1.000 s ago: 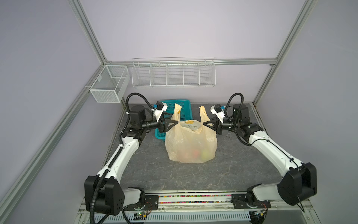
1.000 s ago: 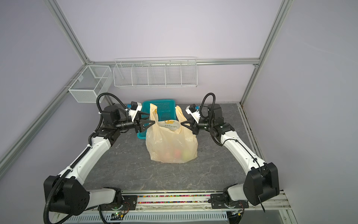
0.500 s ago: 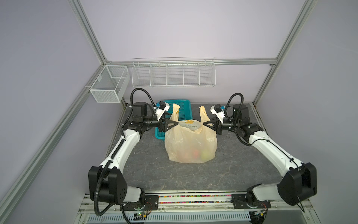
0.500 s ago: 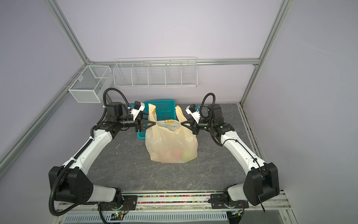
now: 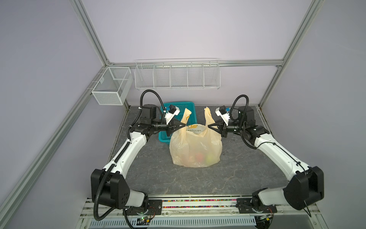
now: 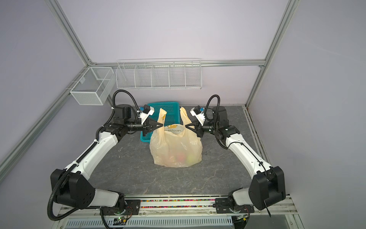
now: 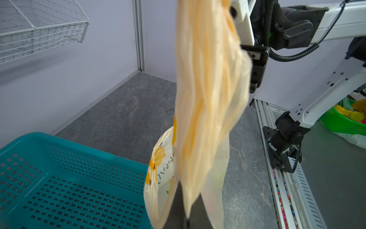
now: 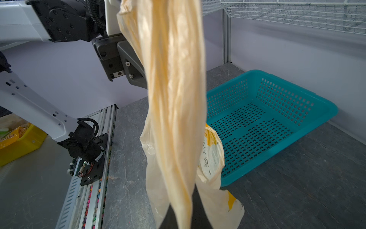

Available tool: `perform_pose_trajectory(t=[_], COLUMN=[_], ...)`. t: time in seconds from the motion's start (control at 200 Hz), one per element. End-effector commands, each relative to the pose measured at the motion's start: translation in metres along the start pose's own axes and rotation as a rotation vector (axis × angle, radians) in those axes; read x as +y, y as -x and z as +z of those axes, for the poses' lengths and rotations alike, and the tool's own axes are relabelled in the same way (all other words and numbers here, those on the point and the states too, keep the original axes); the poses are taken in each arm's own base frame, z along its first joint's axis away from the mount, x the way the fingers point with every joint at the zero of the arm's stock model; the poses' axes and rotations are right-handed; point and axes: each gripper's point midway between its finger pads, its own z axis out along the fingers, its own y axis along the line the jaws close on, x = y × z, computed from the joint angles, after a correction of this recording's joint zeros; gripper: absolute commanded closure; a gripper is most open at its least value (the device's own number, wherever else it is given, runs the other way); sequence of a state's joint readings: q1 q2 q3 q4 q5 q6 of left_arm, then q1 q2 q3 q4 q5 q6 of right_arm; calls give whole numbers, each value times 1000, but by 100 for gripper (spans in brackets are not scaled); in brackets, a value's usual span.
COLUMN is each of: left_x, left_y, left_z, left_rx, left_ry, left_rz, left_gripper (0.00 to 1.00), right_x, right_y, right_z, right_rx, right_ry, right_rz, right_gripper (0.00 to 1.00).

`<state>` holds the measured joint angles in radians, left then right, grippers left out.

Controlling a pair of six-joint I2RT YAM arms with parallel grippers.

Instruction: Place the fake fruits into the plastic bag and tie a complex knot

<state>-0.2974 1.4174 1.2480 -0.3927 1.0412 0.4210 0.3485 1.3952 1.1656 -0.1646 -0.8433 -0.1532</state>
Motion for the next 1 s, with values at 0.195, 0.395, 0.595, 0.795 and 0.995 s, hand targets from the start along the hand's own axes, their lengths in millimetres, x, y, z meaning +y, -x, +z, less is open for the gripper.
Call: perform_pose_trajectory(t=[0.195, 0.395, 0.595, 0.795, 0.995], left_x=[-25, -28, -25, -22, -20], left_y=[-19, -20, -17, -13, -12], left_z=[20, 38, 52, 62, 67], left_rx=[308, 444, 493, 507, 514], left_ry=[93, 115, 100, 80, 75], left_rz=[210, 289, 315, 312, 309], left_gripper=[100, 100, 100, 100, 100], right_x=[-10, -7, 1, 5, 5], right_y=[3, 2, 3, -2, -4], right_z=[0, 2, 4, 6, 8], right_rx=[31, 25, 0, -14, -41], right_ry=[-30, 3, 63, 97, 108], right_rz=[70, 64, 23, -18, -42], right_gripper=[93, 90, 82, 68, 56])
